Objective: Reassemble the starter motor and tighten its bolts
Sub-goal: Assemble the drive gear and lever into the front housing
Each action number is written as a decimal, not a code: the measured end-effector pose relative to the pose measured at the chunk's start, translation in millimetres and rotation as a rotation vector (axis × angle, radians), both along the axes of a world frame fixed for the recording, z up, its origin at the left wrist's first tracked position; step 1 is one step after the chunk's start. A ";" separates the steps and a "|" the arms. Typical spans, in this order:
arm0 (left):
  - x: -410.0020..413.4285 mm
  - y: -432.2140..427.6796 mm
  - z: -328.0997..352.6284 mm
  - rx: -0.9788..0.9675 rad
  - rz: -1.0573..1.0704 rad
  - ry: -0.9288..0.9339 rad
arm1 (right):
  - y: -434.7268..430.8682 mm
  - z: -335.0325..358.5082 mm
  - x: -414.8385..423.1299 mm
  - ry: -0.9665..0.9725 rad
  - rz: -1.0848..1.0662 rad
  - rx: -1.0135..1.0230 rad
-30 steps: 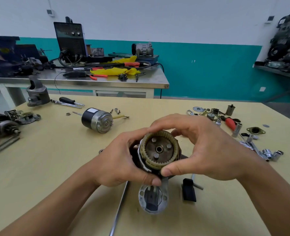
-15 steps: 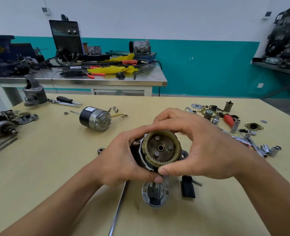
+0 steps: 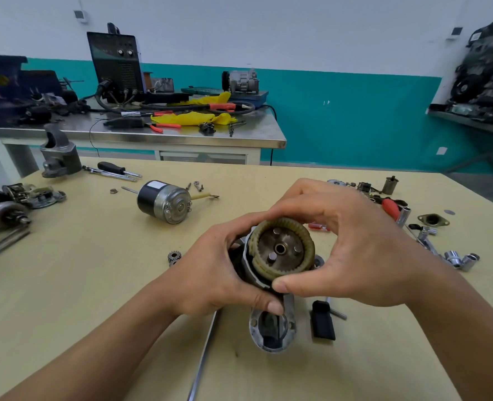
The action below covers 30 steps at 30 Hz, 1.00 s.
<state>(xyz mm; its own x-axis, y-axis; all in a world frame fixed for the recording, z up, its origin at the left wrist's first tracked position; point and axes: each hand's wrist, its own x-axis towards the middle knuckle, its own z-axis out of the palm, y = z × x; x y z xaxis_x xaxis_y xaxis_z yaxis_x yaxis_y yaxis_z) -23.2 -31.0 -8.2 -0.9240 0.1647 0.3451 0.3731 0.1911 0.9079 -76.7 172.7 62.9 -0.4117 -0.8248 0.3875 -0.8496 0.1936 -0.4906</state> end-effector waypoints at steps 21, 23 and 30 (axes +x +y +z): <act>-0.6 -2.1 1.0 0.012 -0.023 0.008 | -4.3 -43.0 -34.9 -0.607 0.125 -0.098; 0.5 -2.9 0.1 0.001 0.008 0.021 | -4.7 -44.7 -36.1 -0.621 0.102 -0.071; -1.1 0.3 -0.4 0.027 0.025 0.065 | -1.9 -44.4 -37.6 -0.914 0.161 -0.112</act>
